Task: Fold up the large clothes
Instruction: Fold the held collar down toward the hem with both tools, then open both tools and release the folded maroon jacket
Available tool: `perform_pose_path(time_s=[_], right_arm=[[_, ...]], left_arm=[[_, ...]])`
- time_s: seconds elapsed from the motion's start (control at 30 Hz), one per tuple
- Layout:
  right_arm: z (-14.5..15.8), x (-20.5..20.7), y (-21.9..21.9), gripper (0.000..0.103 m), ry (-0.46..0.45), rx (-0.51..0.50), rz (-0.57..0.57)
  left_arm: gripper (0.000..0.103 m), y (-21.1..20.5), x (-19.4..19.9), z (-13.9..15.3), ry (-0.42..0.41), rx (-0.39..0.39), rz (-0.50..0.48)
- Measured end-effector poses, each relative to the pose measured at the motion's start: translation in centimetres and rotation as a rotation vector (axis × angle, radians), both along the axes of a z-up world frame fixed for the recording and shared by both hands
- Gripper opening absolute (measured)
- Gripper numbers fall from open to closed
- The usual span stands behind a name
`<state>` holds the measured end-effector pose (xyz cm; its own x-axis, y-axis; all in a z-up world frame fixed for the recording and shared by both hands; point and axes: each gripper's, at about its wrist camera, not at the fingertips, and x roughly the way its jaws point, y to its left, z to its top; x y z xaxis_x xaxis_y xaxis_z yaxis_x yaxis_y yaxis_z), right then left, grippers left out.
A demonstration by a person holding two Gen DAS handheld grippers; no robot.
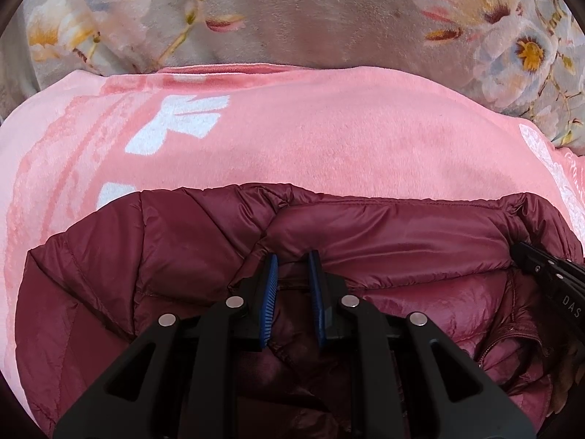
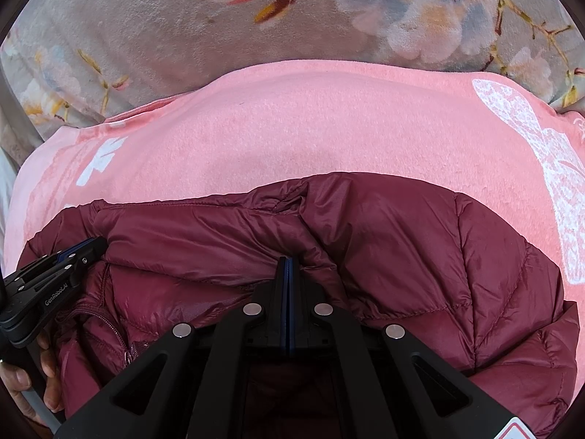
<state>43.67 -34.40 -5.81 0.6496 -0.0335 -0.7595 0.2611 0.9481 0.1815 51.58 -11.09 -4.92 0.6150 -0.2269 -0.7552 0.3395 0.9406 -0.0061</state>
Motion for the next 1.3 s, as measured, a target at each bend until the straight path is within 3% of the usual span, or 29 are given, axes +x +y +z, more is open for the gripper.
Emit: perform_pose_path(time_s=[0.2, 0.37, 0.43, 0.5, 0.53, 0.57, 0.63, 0.7, 0.73, 0.87, 1.0, 1.3], right_arm=[[-0.2, 0.0, -0.3, 0.0, -0.006, 0.028, -0.002], [0.0, -1.6, -2.5, 0.0, -0.075, 0.183, -0.012], [1.7, -5.3, -2.8, 0.015, -0.127, 0.192, -0.087], [4.0, -10.1, -2.5, 0.022, -0.181, 0.19, -0.088], [4.7, -12.3, -2.4, 0.027, -0.189, 0.184, -0.091], [5.6, -15.6, -2.3, 0.03, -0.194, 0.176, -0.099], [6.3, -20.7, -2.2, 0.042, -0.19, 0.164, -0.102], [6.2, -26.2, -2.0, 0.047, -0.171, 0.125, -0.107], [6.1, -28.7, -1.8, 0.05, -0.159, 0.101, -0.115], [4.3, -39.5, -1.5, 0.058, -0.111, 0.075, -0.181], [2.5, -45.8, -1.0, 0.058, -0.068, 0.106, -0.243], [0.4, -51.2, 1.5, 0.06, -0.056, 0.158, -0.279]], left_arm=[[0.017, -0.2, 0.1, -0.1, -0.004, 0.015, 0.004], [0.019, 0.4, 0.1, 0.1, 0.007, -0.02, 0.001], [0.02, 1.3, -0.7, 0.7, 0.025, -0.038, 0.005], [0.032, 2.6, -2.8, 1.7, 0.046, -0.046, 0.016], [0.051, 3.5, -4.5, 2.4, 0.046, -0.042, 0.02], [0.063, 4.3, -6.0, 3.0, 0.04, -0.038, 0.023], [0.068, 6.4, -9.7, 4.2, 0.038, -0.042, 0.009], [0.071, 8.8, -13.5, 5.0, 0.065, -0.033, -0.006], [0.078, 9.7, -14.8, 5.1, 0.074, -0.022, -0.002], [0.08, 13.7, -20.9, 5.5, 0.087, 0.049, 0.045], [0.08, 16.6, -25.8, 5.3, 0.116, 0.106, 0.091], [0.084, 20.1, -32.0, 3.1, 0.21, 0.095, 0.14]])
